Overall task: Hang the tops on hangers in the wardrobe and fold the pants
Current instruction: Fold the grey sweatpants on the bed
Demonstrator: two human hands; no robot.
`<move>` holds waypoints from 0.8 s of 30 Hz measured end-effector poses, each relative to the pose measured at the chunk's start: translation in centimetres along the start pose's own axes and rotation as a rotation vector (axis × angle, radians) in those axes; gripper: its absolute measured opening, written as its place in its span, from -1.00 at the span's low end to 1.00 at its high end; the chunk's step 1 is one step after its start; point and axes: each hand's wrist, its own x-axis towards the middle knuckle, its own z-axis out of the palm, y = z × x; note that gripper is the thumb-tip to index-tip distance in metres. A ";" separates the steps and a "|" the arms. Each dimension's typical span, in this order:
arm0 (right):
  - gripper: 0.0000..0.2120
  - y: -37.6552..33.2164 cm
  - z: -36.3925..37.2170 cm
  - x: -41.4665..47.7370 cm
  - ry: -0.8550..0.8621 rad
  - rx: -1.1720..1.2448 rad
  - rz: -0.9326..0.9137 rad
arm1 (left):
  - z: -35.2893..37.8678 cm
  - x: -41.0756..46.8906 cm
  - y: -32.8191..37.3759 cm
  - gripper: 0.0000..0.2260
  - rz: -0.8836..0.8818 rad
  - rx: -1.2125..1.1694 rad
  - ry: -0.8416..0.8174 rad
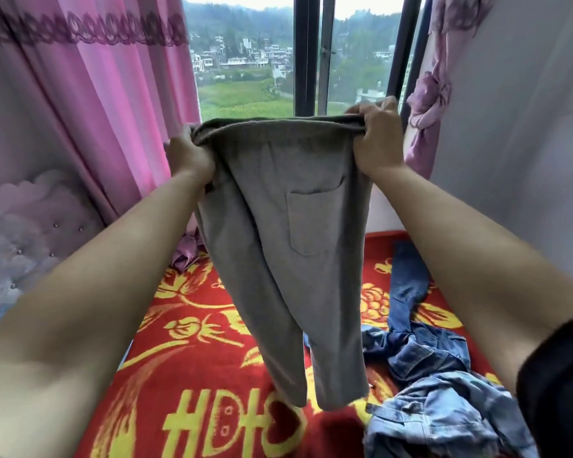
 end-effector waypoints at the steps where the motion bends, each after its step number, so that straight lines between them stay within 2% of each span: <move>1: -0.54 -0.7 0.1 0.5 0.042 0.043 -0.034 | -0.4 0.6 0.2 -0.66 0.069 -0.011 0.052; 5: -0.50 -2.5 -0.5 1.4 0.117 0.125 -0.167 | -2.8 1.7 0.7 -0.54 0.368 0.005 0.149; 10: -0.50 -3.0 -1.9 -1.0 0.108 0.100 -0.188 | -6.6 -0.3 0.4 -0.51 0.527 0.142 0.128; 13: -0.57 -2.5 -2.1 -5.8 0.034 0.084 -0.160 | -8.3 -4.2 -2.3 -0.54 0.538 0.204 0.082; 15: -0.61 -1.7 -1.9 -10.4 -0.049 0.057 -0.105 | -9.3 -8.4 -5.2 -0.56 0.558 0.330 0.068; 18: -0.67 0.0 -1.8 -18.6 -0.186 0.034 -0.003 | -11.0 -16.2 -10.6 -0.69 0.654 0.668 0.052; 20: -0.72 1.2 -1.7 -24.9 -0.340 0.018 0.071 | -12.3 -22.1 -14.3 -0.76 0.692 0.843 -0.089; 21: -0.74 1.9 -1.7 -28.2 -0.445 -0.010 0.102 | -13.1 -25.2 -16.0 -0.75 0.645 0.916 -0.243; 24: -0.76 4.1 -2.4 -38.1 -0.774 -0.126 0.144 | -14.7 -34.7 -19.7 -0.67 0.319 1.150 -0.735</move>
